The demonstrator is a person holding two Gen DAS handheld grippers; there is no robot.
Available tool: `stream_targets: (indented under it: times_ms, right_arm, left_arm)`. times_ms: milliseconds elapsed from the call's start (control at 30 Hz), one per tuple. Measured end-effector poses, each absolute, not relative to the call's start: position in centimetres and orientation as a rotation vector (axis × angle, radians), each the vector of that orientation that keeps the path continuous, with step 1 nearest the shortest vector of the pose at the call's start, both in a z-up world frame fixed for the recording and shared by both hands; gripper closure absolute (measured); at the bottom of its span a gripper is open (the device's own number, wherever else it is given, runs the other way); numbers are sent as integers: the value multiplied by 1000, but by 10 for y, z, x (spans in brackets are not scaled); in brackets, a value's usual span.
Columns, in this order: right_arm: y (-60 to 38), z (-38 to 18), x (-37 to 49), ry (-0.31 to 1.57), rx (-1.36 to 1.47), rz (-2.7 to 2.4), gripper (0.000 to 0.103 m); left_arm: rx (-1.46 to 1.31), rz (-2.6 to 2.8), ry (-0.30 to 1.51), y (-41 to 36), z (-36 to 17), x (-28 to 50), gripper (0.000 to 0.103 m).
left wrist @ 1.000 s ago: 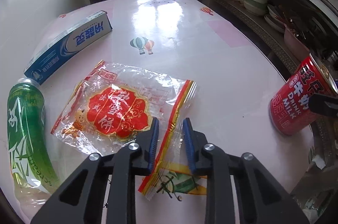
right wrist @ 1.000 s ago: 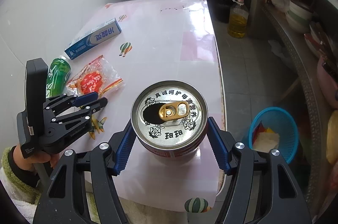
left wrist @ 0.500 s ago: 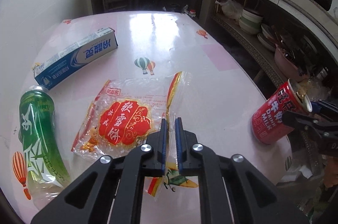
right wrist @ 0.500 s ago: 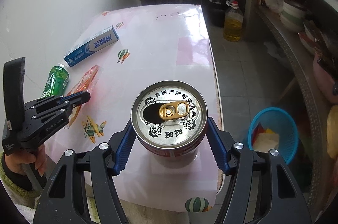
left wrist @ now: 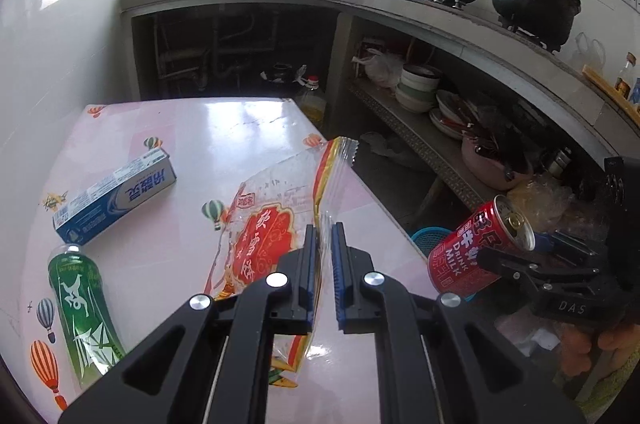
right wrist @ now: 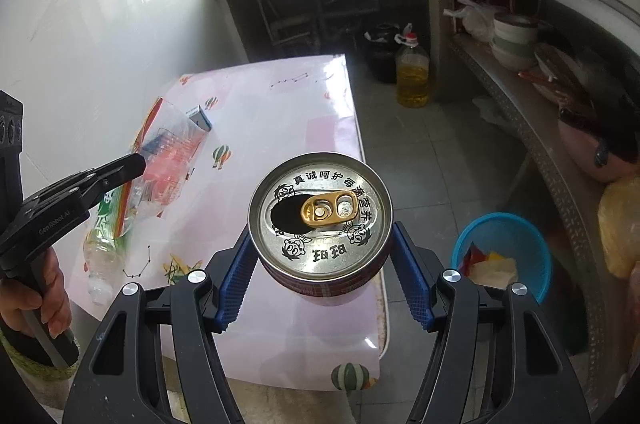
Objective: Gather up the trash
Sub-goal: 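Carry the snack bag with the left gripper while the right gripper carries the can to the wastebasket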
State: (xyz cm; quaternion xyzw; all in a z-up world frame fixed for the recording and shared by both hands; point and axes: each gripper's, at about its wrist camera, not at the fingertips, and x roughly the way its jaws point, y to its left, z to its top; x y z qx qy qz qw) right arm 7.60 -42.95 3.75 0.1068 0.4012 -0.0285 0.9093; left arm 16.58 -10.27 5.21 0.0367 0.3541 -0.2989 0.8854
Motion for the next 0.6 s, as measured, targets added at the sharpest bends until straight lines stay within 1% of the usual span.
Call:
stream_targets:
  times_ms: [167,333,467,600]
  right_arm:
    - [-459,40,46,792,260,-138,41]
    - [-503,33,10,784,340,-255,41]
    - [-539,24,-24,778,402,-364,41]
    - [-572,5,-53,793,472,-465,41]
  left_arm:
    - [82,-723,694,-145,71,155,96]
    - [114,-876,669,-211,83,136,96]
    - [130,-1002,716,-269,76,128,96]
    - [139,-1104,844,-334,51,130,96]
